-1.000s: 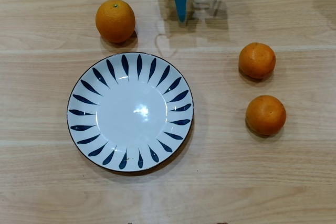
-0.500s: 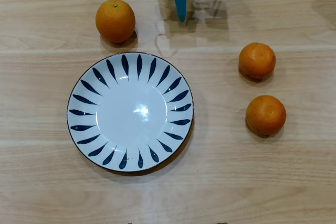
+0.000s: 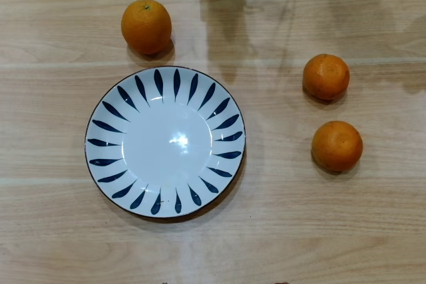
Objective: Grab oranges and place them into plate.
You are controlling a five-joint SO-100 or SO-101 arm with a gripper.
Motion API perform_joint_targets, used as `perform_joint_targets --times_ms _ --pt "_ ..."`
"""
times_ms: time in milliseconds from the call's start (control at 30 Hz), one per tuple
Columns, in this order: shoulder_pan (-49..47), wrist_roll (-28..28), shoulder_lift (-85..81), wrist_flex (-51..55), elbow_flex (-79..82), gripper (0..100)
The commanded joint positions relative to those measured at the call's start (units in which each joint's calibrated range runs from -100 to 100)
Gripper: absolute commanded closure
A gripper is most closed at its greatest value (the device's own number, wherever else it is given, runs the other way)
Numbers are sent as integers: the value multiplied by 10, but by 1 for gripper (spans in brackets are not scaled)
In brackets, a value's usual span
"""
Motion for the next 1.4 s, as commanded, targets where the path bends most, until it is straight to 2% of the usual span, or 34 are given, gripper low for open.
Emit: perform_joint_targets --times_ms 0,133,200,300,500,700,1033,1100,1200,1367 --pt "19 -111 59 57 -96 98" --pt "25 -202 132 150 -155 98" --pt "46 -267 207 237 -207 98" --pt "64 -299 249 273 -240 98" --pt "155 -286 282 264 -236 97" --pt "259 -252 311 252 -134 96" --pt "246 -258 328 205 -71 65" --pt "232 -284 328 207 -76 59" --pt "209 -299 329 213 -84 54" --pt "205 -300 329 240 -104 54"
